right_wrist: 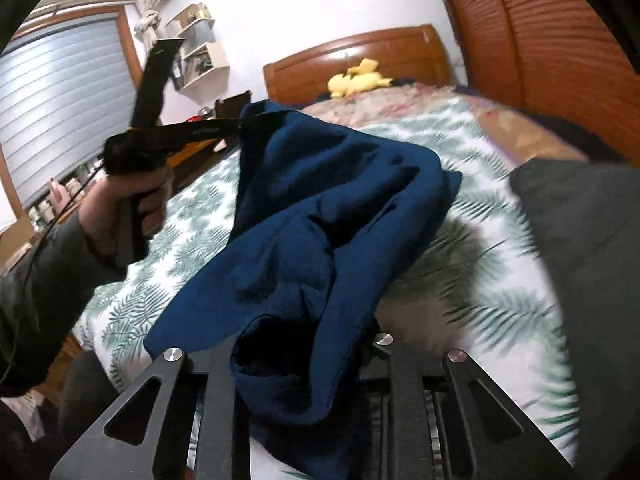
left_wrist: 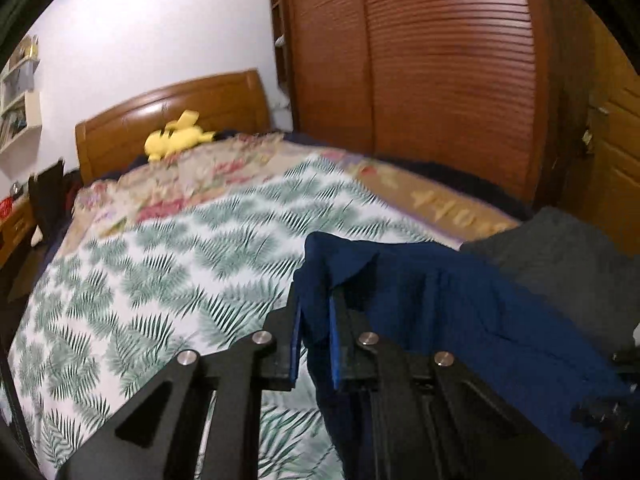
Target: Fold large clothes
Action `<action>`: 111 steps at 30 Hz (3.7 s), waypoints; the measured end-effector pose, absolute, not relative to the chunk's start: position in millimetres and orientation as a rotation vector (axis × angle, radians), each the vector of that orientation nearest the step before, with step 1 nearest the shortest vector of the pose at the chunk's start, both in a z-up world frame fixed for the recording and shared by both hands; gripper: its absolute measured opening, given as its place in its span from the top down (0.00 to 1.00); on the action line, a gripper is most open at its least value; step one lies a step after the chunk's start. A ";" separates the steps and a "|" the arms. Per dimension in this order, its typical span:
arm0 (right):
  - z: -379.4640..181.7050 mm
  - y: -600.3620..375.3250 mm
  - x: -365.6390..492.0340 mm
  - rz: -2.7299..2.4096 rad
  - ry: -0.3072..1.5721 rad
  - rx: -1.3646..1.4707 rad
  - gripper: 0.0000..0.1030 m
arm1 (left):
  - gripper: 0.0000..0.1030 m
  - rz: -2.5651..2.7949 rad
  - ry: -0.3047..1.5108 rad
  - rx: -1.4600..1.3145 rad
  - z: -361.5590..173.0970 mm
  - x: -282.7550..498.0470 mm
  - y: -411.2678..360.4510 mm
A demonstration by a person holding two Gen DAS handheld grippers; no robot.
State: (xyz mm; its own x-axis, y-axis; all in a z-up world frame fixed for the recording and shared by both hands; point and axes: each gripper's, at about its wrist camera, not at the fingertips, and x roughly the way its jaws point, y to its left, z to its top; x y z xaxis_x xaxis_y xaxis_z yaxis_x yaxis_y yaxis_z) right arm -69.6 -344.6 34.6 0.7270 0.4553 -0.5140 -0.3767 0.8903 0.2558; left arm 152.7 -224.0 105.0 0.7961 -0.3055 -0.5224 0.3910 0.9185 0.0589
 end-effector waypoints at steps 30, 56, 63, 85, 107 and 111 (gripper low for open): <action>129.6 -603.0 -115.9 -0.258 0.521 -0.161 0.42 | 0.79 -0.677 0.588 0.285 130.5 135.9 -483.3; 141.8 -515.2 -116.8 -0.172 0.557 -0.063 0.41 | 0.66 -0.533 0.454 0.192 210.1 -17.3 -282.3; 164.2 -414.9 -130.0 0.000 0.465 -0.044 0.21 | 0.66 -0.417 0.406 0.153 218.0 -67.3 -219.5; 114.1 -176.9 -198.6 0.337 0.343 -0.001 0.14 | 0.65 -0.031 0.448 -0.001 121.8 -181.9 -46.0; 95.2 -147.0 -204.0 0.360 0.368 -0.034 0.14 | 0.65 0.003 0.448 -0.025 101.8 -194.9 -25.1; 95.0 -147.3 -203.3 0.357 0.370 -0.030 0.14 | 0.65 -0.001 0.442 -0.029 103.8 -197.6 -25.4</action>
